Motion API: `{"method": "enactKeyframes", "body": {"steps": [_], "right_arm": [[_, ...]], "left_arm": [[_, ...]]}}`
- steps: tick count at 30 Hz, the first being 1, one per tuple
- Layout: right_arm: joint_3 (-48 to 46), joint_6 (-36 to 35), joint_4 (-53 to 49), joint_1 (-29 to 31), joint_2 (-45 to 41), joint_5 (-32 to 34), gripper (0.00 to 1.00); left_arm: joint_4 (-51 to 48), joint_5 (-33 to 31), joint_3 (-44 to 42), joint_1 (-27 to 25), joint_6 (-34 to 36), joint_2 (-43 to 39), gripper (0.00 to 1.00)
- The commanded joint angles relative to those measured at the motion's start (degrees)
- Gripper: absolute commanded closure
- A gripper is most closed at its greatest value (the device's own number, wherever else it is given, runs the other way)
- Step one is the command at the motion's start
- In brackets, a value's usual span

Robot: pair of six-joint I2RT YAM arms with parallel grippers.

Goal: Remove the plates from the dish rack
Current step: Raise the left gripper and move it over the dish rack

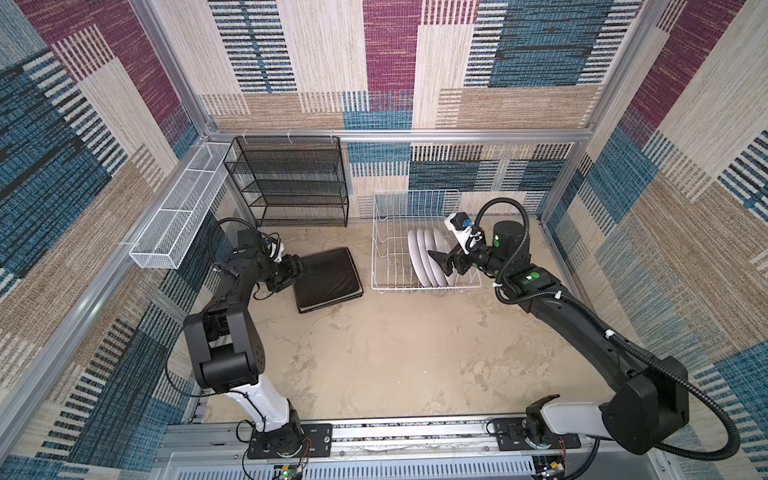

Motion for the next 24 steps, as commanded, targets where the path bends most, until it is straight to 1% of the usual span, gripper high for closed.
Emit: {"method": "enactKeyframes", "body": {"steps": [1, 6, 9, 12, 18, 22, 24], "right_arm": [[-1.4, 1.4, 5.0, 0.1, -1.2, 4.8, 0.00], [-2.6, 2.6, 6.6, 0.0, -2.0, 7.6, 0.00], [-3.2, 3.1, 6.7, 0.1, -2.4, 8.1, 0.00], [-2.9, 5.9, 5.8, 0.1, -2.3, 9.6, 0.00], [-3.8, 9.2, 4.7, 0.1, -3.7, 10.1, 0.00], [-3.9, 10.3, 4.1, 0.1, -4.4, 10.4, 0.00], [-2.7, 11.6, 2.4, 0.0, -4.1, 11.6, 0.00]], "left_arm": [[-0.1, -0.6, -1.4, -1.2, -1.9, -4.6, 0.30], [-0.2, -4.5, -0.7, -6.2, -0.7, -11.2, 0.29], [-0.5, -6.8, 2.0, -9.7, -1.5, -12.7, 0.28], [-0.5, -8.1, 5.1, -13.2, -3.2, -12.8, 0.26], [-3.3, -11.9, 12.3, -20.8, -3.9, -10.9, 0.23], [-3.1, -14.2, 15.6, -25.8, -7.1, -8.7, 0.22], [-3.0, -17.6, 17.1, -28.5, -9.4, -7.0, 0.11]]}}
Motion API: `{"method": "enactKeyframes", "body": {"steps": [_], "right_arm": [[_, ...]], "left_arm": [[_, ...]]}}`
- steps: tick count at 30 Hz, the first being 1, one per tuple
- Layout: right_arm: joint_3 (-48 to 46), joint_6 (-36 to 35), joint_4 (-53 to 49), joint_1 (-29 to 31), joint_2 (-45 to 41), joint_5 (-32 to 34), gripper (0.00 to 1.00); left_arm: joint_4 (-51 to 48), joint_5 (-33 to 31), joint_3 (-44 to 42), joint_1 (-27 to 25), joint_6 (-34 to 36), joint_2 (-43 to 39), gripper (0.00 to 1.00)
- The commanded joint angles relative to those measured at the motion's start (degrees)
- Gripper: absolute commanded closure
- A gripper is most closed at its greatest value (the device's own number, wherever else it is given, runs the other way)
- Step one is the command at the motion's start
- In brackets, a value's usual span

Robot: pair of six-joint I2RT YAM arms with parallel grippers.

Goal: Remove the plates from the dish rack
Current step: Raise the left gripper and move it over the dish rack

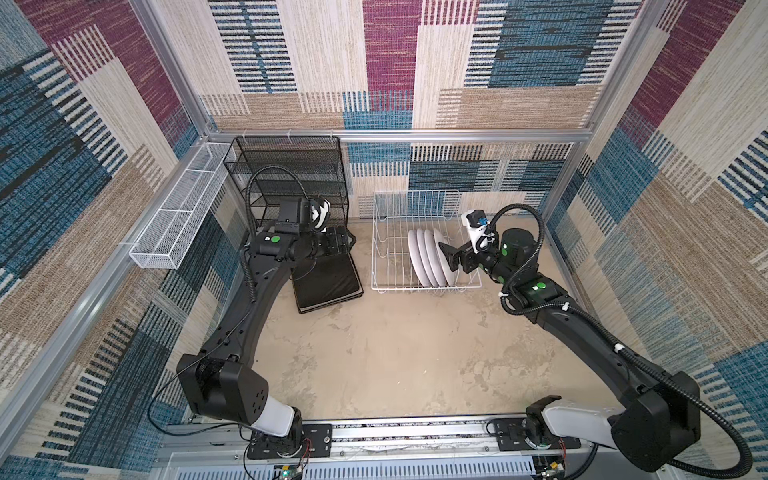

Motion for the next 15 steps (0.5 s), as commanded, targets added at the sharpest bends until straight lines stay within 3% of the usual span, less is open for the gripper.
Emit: {"method": "enactKeyframes", "body": {"steps": [1, 8, 15], "right_arm": [[1.8, 3.2, -2.0, -0.1, 0.1, 2.2, 0.00], [3.0, 3.8, -6.9, -0.8, -0.1, 1.7, 0.00], [5.3, 7.9, -10.7, -2.3, 1.8, -1.2, 0.00]], "left_arm": [[-0.7, -5.3, 2.0, -3.3, -4.6, 2.2, 0.07], [8.8, -4.3, 0.9, -9.5, -12.2, 7.9, 0.07], [9.7, -0.4, 6.4, -14.5, -14.2, 17.5, 0.12]]}}
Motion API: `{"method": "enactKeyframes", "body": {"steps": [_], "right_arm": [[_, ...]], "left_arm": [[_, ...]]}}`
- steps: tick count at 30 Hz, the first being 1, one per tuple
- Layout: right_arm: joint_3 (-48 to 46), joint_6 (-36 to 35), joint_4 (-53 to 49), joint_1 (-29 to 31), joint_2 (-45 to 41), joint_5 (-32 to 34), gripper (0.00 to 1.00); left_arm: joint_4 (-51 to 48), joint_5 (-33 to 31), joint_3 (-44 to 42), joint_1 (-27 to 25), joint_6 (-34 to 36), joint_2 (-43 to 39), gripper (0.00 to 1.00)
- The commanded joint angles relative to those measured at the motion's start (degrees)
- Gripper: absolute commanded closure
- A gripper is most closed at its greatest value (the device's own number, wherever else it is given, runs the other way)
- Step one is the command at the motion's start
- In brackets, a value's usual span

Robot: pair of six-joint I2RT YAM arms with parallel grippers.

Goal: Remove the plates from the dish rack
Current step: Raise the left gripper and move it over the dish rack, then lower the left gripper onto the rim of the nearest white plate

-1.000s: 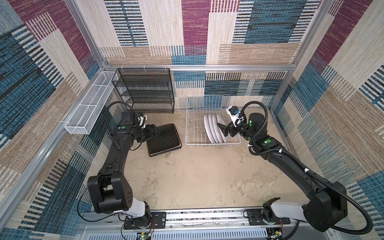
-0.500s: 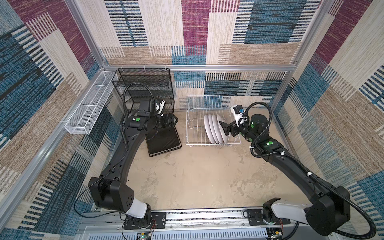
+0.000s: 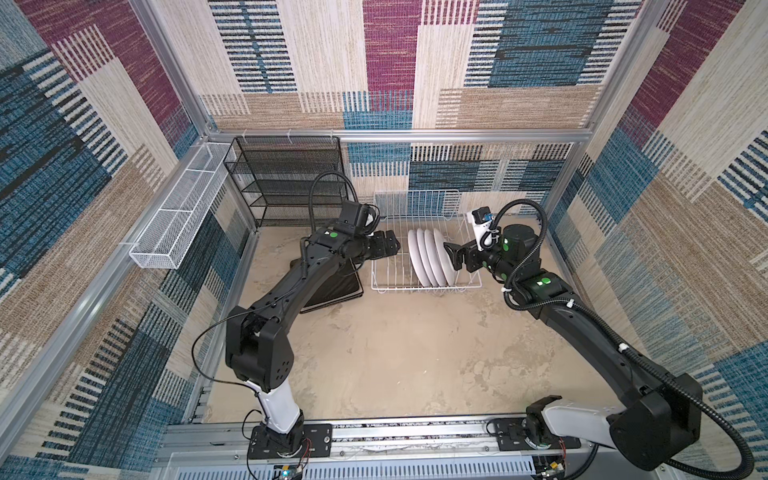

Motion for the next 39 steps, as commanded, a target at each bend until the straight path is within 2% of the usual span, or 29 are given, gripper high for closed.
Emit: {"method": "enactKeyframes", "body": {"steps": [1, 9, 15, 19, 36, 39], "right_arm": [[1.5, 2.8, -2.1, -0.5, 1.0, -2.5, 0.00], [1.5, 2.1, -2.0, -0.8, 0.7, -2.9, 0.00], [0.5, 2.2, -0.5, -0.9, -0.4, -2.2, 0.00], [0.4, 1.9, -0.6, -0.8, -0.3, -2.1, 0.00], [0.6, 2.2, 0.9, -0.9, 0.9, -2.1, 0.00], [0.3, 2.3, 1.3, -0.9, 0.7, -2.0, 0.00]], "left_arm": [[2.2, 2.1, 2.8, -1.7, -2.2, 3.6, 0.13], [0.5, 0.6, 8.8, -2.6, -3.2, 10.9, 0.26], [-0.4, 1.8, 12.5, -2.6, -3.3, 14.7, 0.47], [-0.5, 2.7, 14.4, -2.9, -4.2, 16.9, 0.49], [-0.4, 3.9, 19.2, -4.8, -8.0, 23.2, 0.70], [-0.3, 4.7, 19.2, -5.1, -8.4, 23.3, 0.71]]}}
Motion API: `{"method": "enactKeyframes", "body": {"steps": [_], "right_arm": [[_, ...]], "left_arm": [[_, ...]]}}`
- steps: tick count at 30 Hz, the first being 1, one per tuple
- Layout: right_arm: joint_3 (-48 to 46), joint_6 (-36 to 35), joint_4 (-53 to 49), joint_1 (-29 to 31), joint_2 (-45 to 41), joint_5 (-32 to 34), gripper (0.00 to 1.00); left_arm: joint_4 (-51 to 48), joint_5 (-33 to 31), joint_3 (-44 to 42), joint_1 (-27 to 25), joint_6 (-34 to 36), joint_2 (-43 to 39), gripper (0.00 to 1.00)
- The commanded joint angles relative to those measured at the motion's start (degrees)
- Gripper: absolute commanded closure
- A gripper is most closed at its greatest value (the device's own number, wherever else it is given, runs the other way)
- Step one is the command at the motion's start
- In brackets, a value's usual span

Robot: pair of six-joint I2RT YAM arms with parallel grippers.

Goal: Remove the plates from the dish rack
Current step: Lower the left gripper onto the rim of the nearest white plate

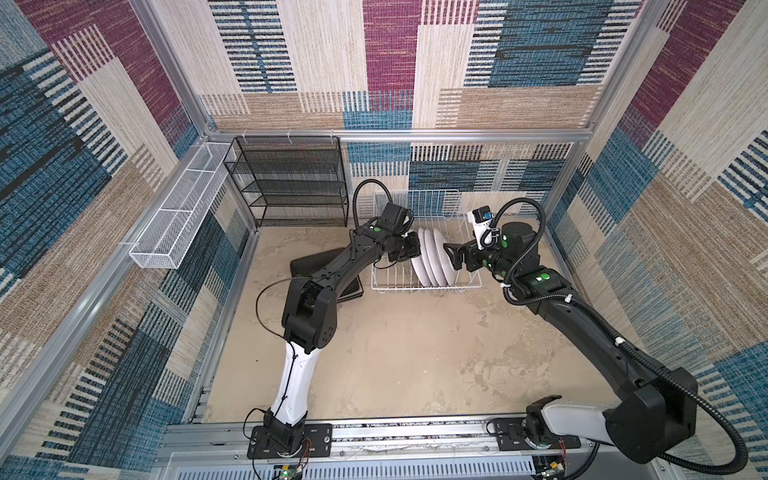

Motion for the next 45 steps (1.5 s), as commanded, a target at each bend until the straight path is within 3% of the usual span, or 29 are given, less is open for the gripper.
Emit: {"method": "enactKeyframes", "body": {"steps": [1, 25, 45], "right_arm": [[0.0, 0.4, 2.6, -0.1, -0.4, 0.1, 0.00], [-0.5, 0.3, 2.7, -0.1, -0.7, 0.3, 0.00], [-0.3, 0.5, 2.5, -0.2, -0.6, 0.1, 0.00]], "left_arm": [[-0.8, 0.7, 0.3, -0.4, -1.6, 0.5, 0.71], [0.5, 1.7, -2.0, -1.0, -4.0, -1.2, 1.00], [0.0, 3.5, -2.1, -1.0, -4.1, -4.3, 1.00]]}}
